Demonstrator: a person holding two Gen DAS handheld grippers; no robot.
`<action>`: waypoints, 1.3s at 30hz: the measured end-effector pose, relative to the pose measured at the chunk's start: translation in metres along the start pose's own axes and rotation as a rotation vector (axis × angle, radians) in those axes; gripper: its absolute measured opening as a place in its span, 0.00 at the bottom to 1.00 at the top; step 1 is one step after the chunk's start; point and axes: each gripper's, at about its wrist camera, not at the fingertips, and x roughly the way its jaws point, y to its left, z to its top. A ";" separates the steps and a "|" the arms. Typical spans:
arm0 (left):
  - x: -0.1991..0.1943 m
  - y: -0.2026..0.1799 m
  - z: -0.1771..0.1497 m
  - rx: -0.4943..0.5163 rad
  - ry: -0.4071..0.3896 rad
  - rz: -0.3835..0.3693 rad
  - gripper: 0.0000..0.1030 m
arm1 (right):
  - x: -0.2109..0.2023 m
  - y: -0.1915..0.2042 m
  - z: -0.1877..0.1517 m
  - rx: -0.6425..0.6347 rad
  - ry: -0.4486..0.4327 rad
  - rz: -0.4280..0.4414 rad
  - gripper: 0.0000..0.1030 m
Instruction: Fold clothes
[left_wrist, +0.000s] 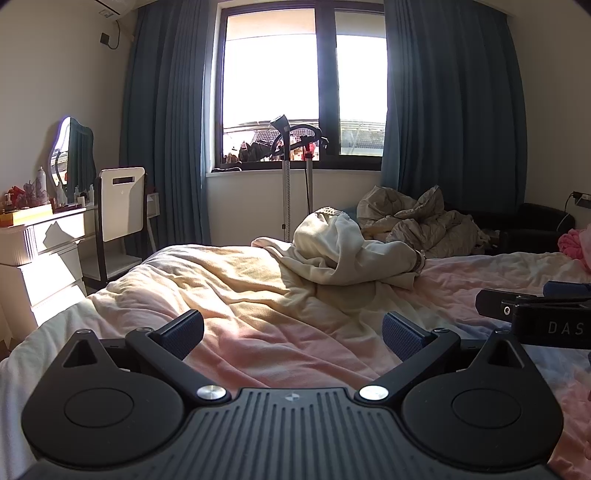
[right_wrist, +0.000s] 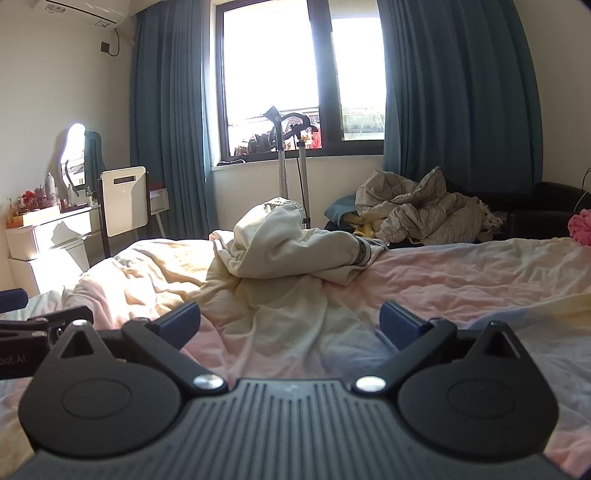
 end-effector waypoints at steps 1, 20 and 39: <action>0.000 0.000 0.000 0.000 0.000 -0.001 1.00 | 0.001 0.000 -0.001 -0.002 0.001 0.001 1.00; 0.002 -0.001 -0.001 0.009 -0.001 0.006 1.00 | 0.076 0.017 -0.093 -0.092 0.343 -0.030 1.00; 0.003 0.000 0.000 -0.017 0.005 -0.023 1.00 | 0.074 -0.021 -0.096 0.154 0.339 0.080 1.00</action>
